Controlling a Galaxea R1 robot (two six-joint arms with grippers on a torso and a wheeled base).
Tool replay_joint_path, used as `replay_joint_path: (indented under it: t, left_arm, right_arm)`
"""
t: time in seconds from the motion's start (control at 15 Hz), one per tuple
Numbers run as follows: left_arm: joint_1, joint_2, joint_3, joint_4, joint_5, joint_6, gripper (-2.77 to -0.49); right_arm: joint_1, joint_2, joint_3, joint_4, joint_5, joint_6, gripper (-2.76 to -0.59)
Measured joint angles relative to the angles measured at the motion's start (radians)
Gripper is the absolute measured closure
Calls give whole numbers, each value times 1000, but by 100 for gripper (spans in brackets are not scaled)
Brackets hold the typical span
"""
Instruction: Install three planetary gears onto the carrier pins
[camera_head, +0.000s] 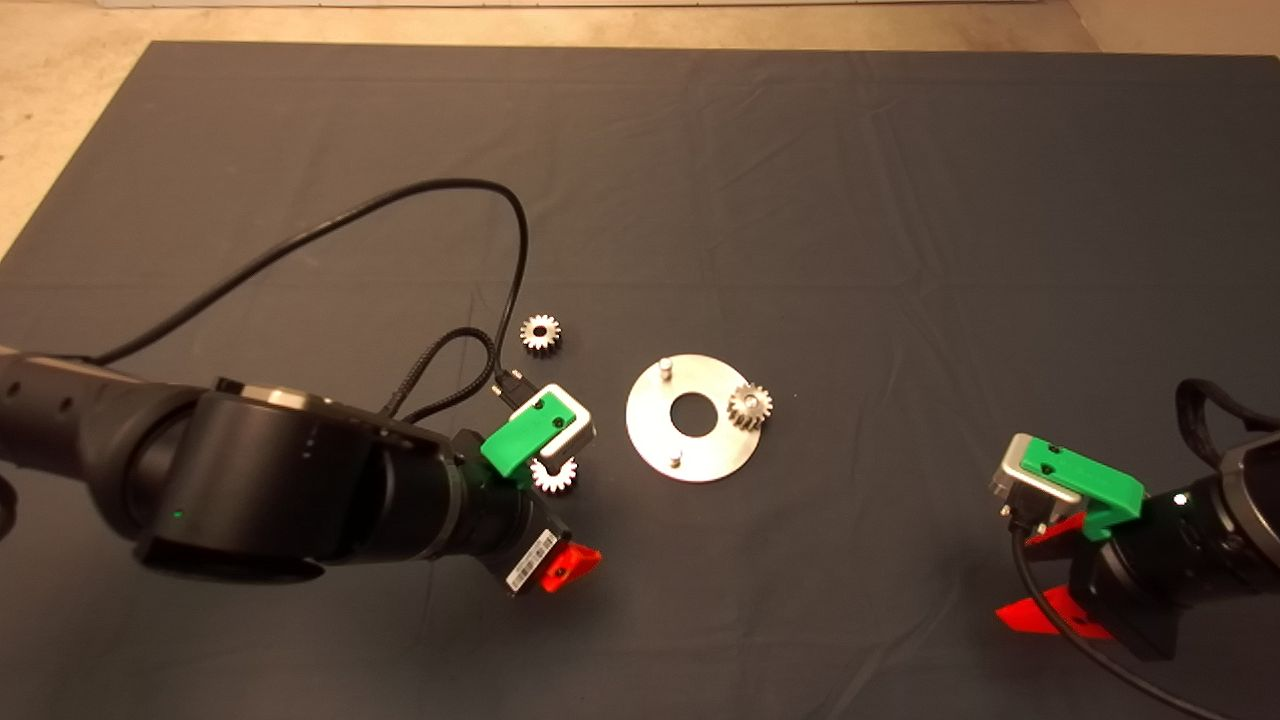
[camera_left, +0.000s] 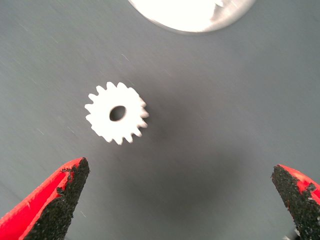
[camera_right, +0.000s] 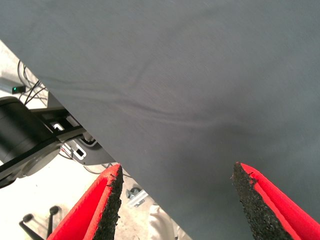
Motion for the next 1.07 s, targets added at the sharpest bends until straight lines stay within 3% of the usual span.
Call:
replay_joint_path:
  t: [0.33,0.6,0.87,1.07]
  left_arm:
    - [0,3,-38,3,-4,47,-264]
    - [5,5,-58,4,-6,58,-264]
    - [61,14,-76,7,-8,81,-264]
    - [69,29,-99,8,-13,88,-264]
  right_arm:
    - [0,-15,0,0,-1,0,-161]
    - [0,-15,0,0,-2,0,-161]
    - [0,-15,0,0,-1,0,-161]
    - [-13,-16,3,0,-1,0,-161]
